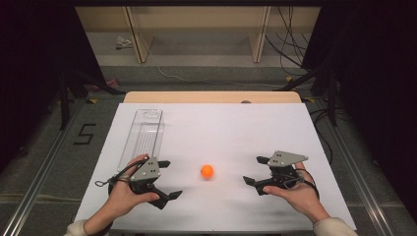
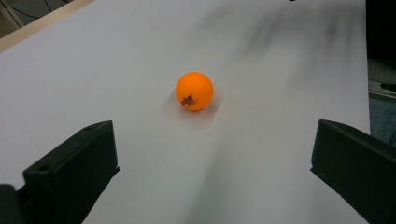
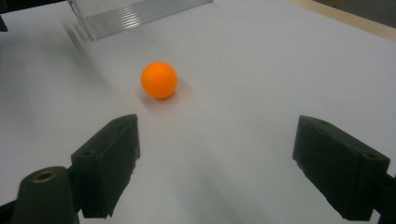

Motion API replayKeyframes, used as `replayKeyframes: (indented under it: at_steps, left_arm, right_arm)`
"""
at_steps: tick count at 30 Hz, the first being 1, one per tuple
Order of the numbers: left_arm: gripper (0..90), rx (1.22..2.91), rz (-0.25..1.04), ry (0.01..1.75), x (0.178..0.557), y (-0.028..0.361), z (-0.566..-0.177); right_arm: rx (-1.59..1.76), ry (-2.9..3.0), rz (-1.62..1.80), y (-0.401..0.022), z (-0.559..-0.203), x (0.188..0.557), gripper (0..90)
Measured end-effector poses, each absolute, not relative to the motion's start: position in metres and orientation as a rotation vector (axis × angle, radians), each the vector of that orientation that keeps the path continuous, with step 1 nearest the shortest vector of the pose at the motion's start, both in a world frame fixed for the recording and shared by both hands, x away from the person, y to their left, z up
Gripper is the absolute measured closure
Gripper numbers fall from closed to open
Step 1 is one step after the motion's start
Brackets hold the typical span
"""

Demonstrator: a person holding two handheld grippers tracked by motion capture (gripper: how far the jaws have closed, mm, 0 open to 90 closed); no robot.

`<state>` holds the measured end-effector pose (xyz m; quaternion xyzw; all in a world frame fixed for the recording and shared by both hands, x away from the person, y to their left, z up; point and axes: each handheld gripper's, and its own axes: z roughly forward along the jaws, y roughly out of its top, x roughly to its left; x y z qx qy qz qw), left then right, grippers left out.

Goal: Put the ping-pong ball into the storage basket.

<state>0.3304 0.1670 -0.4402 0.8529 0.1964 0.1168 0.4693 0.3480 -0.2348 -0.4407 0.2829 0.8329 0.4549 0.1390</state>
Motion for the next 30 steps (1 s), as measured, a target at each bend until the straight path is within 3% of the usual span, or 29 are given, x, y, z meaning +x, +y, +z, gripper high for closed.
replayKeyframes:
  at_steps: [30]
  left_arm:
    - [0.0,2.092,0.284,0.479,0.33,0.166,-0.44]
  right_arm:
    - [0.77,2.455,1.313,-0.21,-0.445,0.361,15.9]
